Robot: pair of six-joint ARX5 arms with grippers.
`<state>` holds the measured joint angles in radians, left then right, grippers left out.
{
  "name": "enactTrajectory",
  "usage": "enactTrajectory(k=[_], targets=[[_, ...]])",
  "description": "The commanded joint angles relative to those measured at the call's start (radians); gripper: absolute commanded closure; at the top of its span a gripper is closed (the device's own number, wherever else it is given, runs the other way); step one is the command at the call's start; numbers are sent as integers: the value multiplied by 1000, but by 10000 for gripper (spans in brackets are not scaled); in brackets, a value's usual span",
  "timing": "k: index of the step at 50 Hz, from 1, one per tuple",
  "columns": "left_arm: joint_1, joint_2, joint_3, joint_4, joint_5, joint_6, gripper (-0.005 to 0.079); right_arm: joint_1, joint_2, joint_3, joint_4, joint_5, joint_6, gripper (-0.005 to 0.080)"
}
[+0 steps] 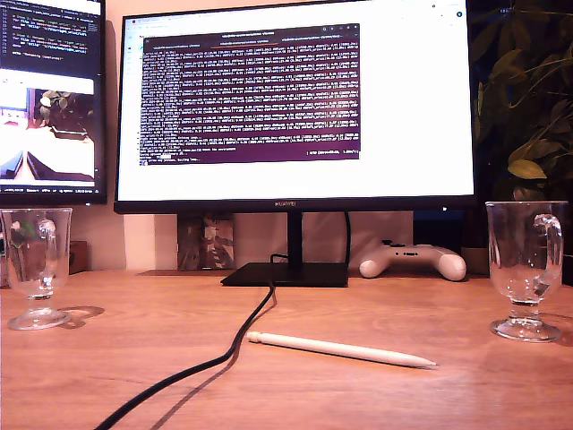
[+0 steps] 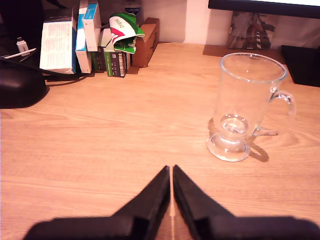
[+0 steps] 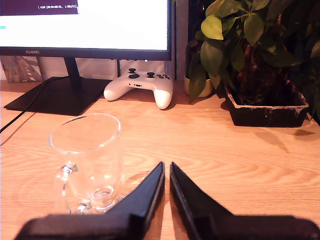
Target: Pick the small glass cups in front of you with each of your hands, and place them behind the white pen
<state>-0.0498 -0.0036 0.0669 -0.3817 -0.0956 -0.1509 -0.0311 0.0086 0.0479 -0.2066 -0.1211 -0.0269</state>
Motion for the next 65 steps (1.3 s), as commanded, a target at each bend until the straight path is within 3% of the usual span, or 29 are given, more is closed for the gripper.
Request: enactTrajectory(k=[1,14,19,22,23,25,26,30,37,43,51,65], targets=[[1,-9,-31,8,2,0,765,3,1,-27,7,0,3,759],[1,-9,-31,9,15,-11,765,3,1,-27,7,-4,11,760],[1,-9,-31,11,68,-133,765,3,1,-27,7,-35,116,759],[1,-9,-31,23,105,-158,765,4,1,-27,17,-66,280,759],[1,-9,-31,29,118,-228,765,5,1,-27,20,-86,319,759],[1,-9,-31,48,147,-228,765,5,1,-26,23,-136,367,759],[1,-9,-31,58,165,-301,765,5,1,-25,22,-159,402,759],[1,-9,-31,106,247,-365,765,5,1,-14,9,-241,478,759],[1,-9,-30,200,474,-377,765,16,4,58,-124,-280,510,762],[1,0,-19,179,590,-377,765,26,38,147,-253,-267,514,763],[1,64,3,111,654,-377,765,41,148,257,-317,-262,608,763],[-17,301,115,87,660,-336,765,68,469,496,-472,-246,576,763]])
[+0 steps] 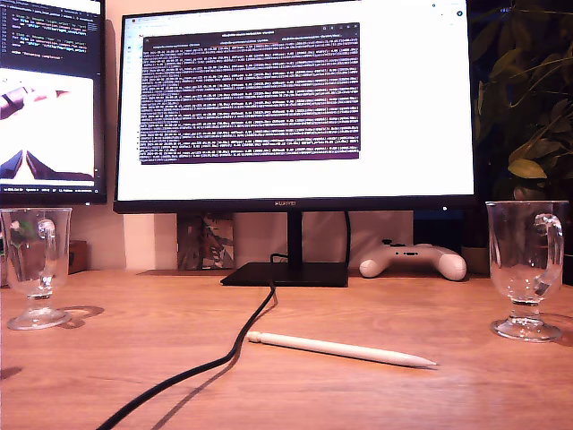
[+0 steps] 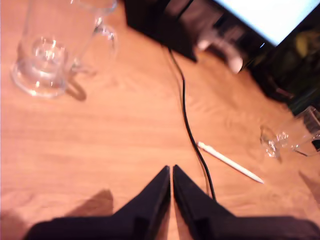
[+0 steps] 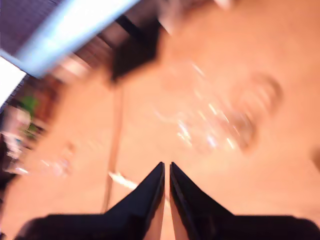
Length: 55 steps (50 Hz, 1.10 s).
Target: Pick the small glass cups in front of you with each of your hands, and place them behind the white pen
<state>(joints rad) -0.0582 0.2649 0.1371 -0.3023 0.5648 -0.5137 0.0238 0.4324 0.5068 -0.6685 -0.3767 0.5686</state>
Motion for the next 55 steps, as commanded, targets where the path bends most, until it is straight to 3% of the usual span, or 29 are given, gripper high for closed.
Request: enactTrajectory(k=[1,8,11,20,24,28,30,55], targets=[[-11,57,61,-1,-6,34,765,19,74,56,-22,16,-31,763],[-28,197,196,-106,-73,127,765,72,243,176,-120,99,-94,763],[-34,254,259,-163,-124,208,765,100,311,238,-180,140,-107,763],[-60,394,431,-269,-285,297,765,191,483,373,-299,232,-123,745],[-70,433,481,-288,-329,334,765,222,550,416,-323,234,-128,660],[-82,467,521,-304,-358,357,765,255,615,454,-332,234,-147,499],[-88,482,535,-310,-368,357,764,267,642,469,-330,234,-146,457],[-113,612,559,-353,-401,402,765,297,953,523,-264,336,-158,475]])
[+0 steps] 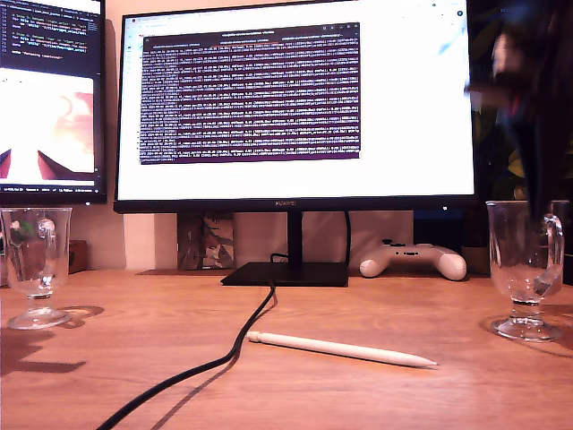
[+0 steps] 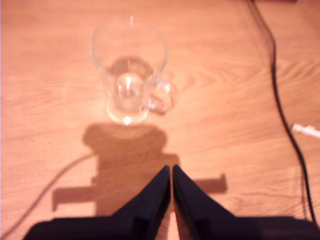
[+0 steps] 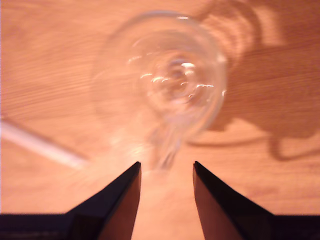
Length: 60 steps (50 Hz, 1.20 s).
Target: Pick the small glass cups in front of you with each of your hands, and place them behind the white pen
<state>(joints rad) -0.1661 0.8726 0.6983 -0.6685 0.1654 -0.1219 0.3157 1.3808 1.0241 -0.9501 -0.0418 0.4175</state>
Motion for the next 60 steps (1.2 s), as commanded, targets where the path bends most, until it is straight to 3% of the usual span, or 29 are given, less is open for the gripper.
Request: enactTrajectory(k=[1,7,11,21,26,33,37,45,60], targets=[[-5,5,-2,14,-3,20,765,5,11,6,23,1,-7,483],[-5,17,-2,15,-42,26,765,5,28,6,50,0,-8,597],[-5,35,-2,14,-63,26,755,5,30,6,71,-2,-15,765],[-5,126,17,13,-63,26,607,5,30,6,82,-2,-26,765],[-5,185,63,4,-36,17,606,5,30,6,85,-2,-29,765],[-5,271,163,-36,26,-110,550,5,30,6,98,-2,-44,765],[-4,314,213,-51,112,-183,506,5,30,6,101,-2,-53,765],[-5,388,257,-49,237,-235,503,5,30,6,102,-1,-79,765],[-5,478,259,-49,245,-284,503,5,30,6,119,0,-128,765]])
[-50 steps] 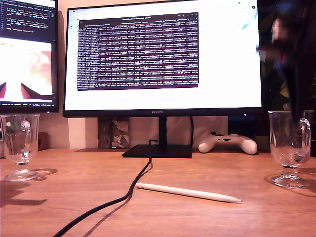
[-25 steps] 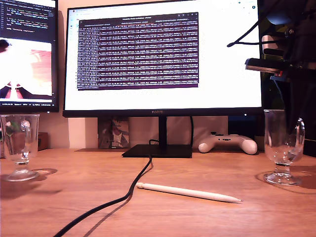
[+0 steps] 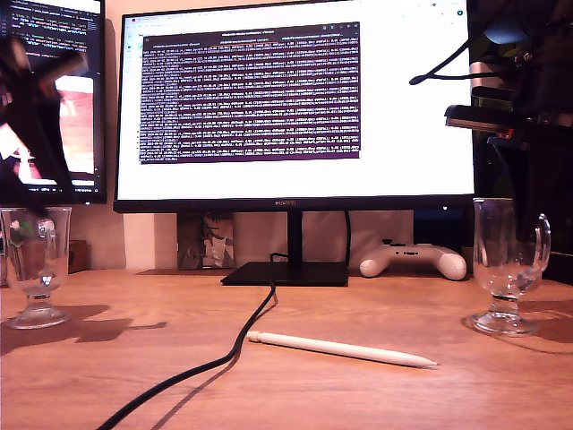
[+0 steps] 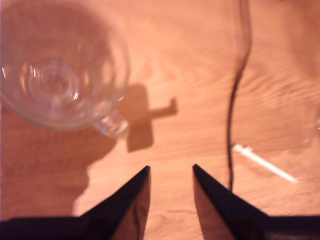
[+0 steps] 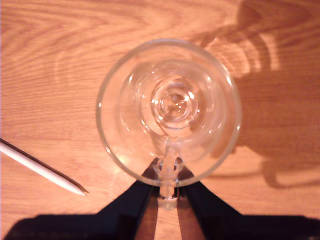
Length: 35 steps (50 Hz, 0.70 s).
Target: Pick the small glass cups in front of you with each of your hands, and place them behind the white pen
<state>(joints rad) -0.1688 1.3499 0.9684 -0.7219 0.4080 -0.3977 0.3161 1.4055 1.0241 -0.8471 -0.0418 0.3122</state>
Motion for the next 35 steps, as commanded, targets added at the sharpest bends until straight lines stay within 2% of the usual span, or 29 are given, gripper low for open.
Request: enactTrajectory(k=[1,7,14,21,35], targets=[[-2,1,-11,5,1,-8,503,5,5,6,17,0,-26,765],[-2,1,-10,10,-14,-18,503,5,5,6,24,0,-45,765],[-2,1,-10,-16,-78,-18,502,5,5,6,29,0,-56,765],[-2,1,-10,16,-118,-22,503,5,5,6,39,0,-72,765],[-2,18,-10,64,-131,-26,503,5,5,6,57,0,-85,765]])
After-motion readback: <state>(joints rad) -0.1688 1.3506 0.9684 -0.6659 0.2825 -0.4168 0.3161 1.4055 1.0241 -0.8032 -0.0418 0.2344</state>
